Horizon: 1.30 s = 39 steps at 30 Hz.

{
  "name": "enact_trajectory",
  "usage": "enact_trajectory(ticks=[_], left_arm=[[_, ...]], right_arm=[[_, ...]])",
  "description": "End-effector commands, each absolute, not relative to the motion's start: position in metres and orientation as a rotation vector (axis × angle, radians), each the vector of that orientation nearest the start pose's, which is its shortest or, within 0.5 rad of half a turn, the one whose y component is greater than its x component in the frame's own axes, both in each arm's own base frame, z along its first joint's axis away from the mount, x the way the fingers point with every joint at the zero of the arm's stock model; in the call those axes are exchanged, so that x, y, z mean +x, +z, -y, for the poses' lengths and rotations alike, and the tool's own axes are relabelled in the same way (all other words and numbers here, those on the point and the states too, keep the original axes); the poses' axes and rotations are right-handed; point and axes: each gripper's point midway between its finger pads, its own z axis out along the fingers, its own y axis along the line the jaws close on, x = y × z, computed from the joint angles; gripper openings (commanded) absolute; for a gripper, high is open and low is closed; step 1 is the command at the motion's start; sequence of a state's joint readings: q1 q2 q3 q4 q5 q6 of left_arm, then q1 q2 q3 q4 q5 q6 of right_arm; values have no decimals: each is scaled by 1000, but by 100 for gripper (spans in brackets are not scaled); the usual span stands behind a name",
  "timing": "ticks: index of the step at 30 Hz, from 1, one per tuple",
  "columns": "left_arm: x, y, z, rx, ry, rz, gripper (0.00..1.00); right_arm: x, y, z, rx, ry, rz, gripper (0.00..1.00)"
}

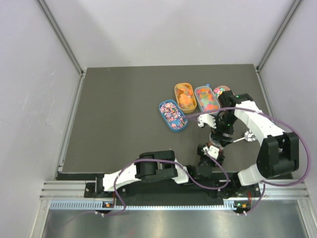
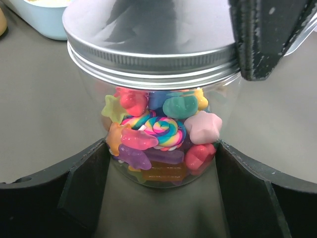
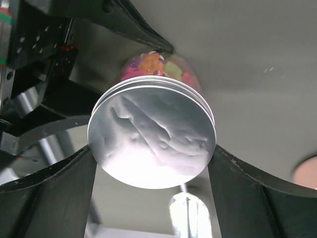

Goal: Pack the candies
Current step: Screw the bottle lid onto the packing bottle.

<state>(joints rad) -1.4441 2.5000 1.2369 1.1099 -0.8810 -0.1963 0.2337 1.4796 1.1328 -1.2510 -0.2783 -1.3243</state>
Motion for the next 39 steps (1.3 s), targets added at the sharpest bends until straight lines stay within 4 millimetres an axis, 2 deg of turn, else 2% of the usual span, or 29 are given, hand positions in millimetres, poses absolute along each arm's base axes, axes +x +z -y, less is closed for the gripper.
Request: enact_trajectory(ticks=[1, 7, 9, 12, 18, 20, 22, 23, 24, 25, 27, 31, 34, 39], left_arm=[[116, -296, 166, 1286, 693, -2332, 0], [115, -297, 164, 1279, 700, -2333, 0], [116, -297, 162, 1273, 712, -2334, 0], [117, -300, 158, 1263, 736, -2331, 0], [121, -299, 159, 1257, 755, -2310, 0], [121, -299, 158, 1259, 759, -2306, 0], [121, -298, 158, 1259, 760, -2305, 0], [121, -299, 159, 1256, 757, -2305, 0], [121, -299, 159, 1260, 753, -2308, 0], [120, -299, 159, 1260, 751, -2309, 0], [120, -300, 157, 1259, 751, -2313, 0], [118, -301, 158, 1261, 747, -2323, 0], [118, -302, 159, 1259, 742, -2327, 0], [117, -302, 157, 1254, 745, -2342, 0]], right_arm=[[191, 69, -87, -1807, 692, -2470, 42], [176, 52, -88, -1627, 704, -2636, 40], [168, 45, -83, -1575, 674, -2690, 39], [168, 36, -79, -1496, 604, -2744, 35], [187, 27, -75, -1396, 473, -2776, 24], [194, 29, -76, -1377, 461, -2772, 25], [194, 31, -79, -1373, 484, -2775, 32], [196, 34, -81, -1397, 506, -2751, 55], [195, 38, -82, -1427, 525, -2728, 73], [188, 42, -84, -1464, 573, -2719, 98], [191, 53, -83, -1576, 567, -2615, 100], [196, 69, -70, -1760, 463, -2489, 100], [195, 79, -65, -1820, 461, -2454, 100], [206, 105, -62, -1966, 443, -2301, 100]])
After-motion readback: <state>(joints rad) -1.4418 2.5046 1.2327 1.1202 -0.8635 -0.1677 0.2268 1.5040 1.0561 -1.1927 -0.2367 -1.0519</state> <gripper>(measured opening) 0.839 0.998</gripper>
